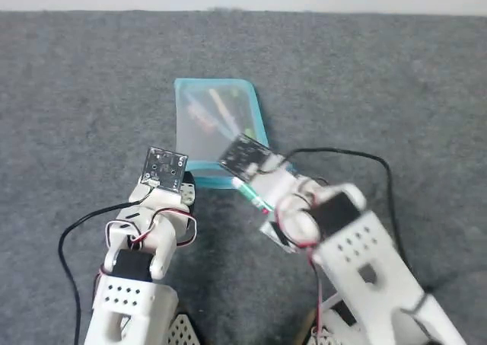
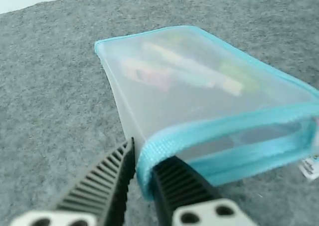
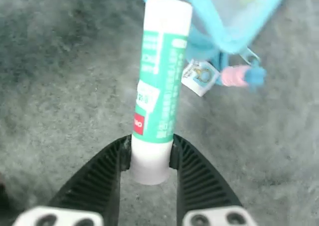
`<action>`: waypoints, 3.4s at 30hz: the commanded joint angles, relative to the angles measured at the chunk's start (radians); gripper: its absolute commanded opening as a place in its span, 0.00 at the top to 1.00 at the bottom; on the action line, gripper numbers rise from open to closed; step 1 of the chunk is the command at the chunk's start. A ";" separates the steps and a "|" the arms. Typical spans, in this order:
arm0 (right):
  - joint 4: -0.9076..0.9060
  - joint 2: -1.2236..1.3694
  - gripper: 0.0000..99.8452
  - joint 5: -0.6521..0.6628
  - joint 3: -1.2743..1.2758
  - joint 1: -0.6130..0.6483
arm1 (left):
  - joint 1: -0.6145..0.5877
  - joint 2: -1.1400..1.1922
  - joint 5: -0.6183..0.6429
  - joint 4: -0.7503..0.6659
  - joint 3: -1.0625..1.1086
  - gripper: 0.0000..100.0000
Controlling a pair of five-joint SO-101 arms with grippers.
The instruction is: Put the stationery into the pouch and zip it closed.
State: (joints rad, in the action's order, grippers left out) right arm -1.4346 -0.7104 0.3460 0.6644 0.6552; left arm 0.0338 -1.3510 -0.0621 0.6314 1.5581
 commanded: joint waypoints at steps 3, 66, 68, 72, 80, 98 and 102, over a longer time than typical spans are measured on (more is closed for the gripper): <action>-0.010 0.257 0.99 -0.035 -0.221 0.021 | 0.002 -0.025 -0.005 -0.041 -0.012 0.99; 0.456 0.117 0.82 -0.051 0.078 -0.249 | -0.009 -0.025 -0.008 -0.043 -0.015 0.99; 0.498 0.142 0.82 -0.025 0.114 -0.269 | -0.009 -0.025 -0.009 -0.043 -0.015 0.99; 0.568 0.237 0.82 -0.021 0.123 -0.271 | -0.009 -0.025 -0.009 -0.043 -0.015 0.99; 0.908 0.449 0.82 -0.104 0.117 -0.269 | -0.009 -0.025 -0.009 -0.043 -0.015 0.99; 1.136 0.676 0.89 -0.106 0.112 -0.277 | -0.009 -0.025 -0.009 -0.043 -0.015 0.99; 0.943 0.627 0.98 -0.100 0.112 -0.271 | -0.009 -0.025 -0.011 -0.043 -0.015 0.99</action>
State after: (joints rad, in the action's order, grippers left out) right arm -0.3621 -0.0276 0.2463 0.7887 0.3943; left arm 0.0292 -1.3510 -0.0698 0.6206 1.5673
